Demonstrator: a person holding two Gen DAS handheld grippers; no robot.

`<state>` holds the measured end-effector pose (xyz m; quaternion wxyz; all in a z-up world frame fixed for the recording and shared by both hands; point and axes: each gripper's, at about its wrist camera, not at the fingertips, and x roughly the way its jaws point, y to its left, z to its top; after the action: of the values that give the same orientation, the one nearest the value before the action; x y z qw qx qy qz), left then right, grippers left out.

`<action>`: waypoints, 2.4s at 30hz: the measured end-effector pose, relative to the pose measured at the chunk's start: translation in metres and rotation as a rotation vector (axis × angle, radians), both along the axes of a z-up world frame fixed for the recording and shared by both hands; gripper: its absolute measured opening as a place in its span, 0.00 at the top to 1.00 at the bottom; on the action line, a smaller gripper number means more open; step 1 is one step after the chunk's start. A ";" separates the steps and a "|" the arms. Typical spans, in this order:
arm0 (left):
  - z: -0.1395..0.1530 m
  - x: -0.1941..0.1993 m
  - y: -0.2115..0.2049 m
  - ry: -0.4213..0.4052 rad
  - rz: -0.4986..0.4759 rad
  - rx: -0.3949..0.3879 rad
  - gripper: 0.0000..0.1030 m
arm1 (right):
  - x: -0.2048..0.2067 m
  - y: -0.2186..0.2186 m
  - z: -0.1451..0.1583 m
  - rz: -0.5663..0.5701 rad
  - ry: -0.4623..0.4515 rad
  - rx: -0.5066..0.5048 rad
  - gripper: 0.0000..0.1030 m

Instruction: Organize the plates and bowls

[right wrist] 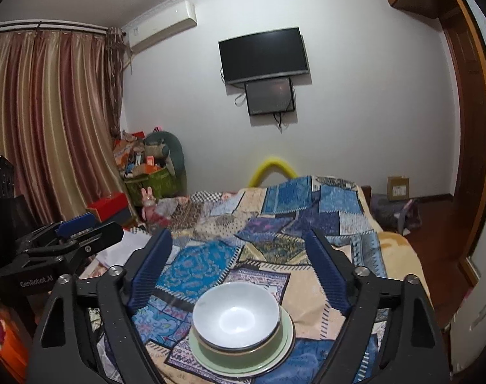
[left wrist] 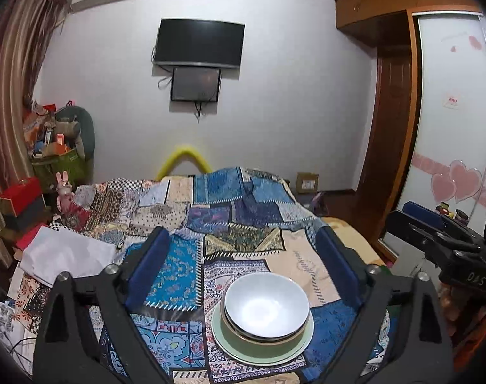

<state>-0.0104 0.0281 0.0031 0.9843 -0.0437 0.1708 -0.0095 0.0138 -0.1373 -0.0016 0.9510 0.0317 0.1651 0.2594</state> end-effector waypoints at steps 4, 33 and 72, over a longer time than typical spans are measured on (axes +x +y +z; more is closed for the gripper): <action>0.003 -0.009 -0.004 -0.036 0.016 0.019 0.01 | -0.006 0.000 0.003 -0.009 -0.029 0.006 0.07; 0.000 -0.020 -0.006 -0.051 0.009 0.022 0.00 | -0.023 -0.005 0.002 -0.039 -0.052 0.015 0.00; -0.002 -0.017 -0.012 -0.044 -0.020 0.021 0.00 | -0.025 -0.003 0.005 -0.039 -0.050 0.024 0.00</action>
<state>-0.0279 0.0158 0.0014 0.9881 -0.0314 0.1497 -0.0183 -0.0116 -0.1398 0.0031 0.9593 0.0397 0.1377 0.2434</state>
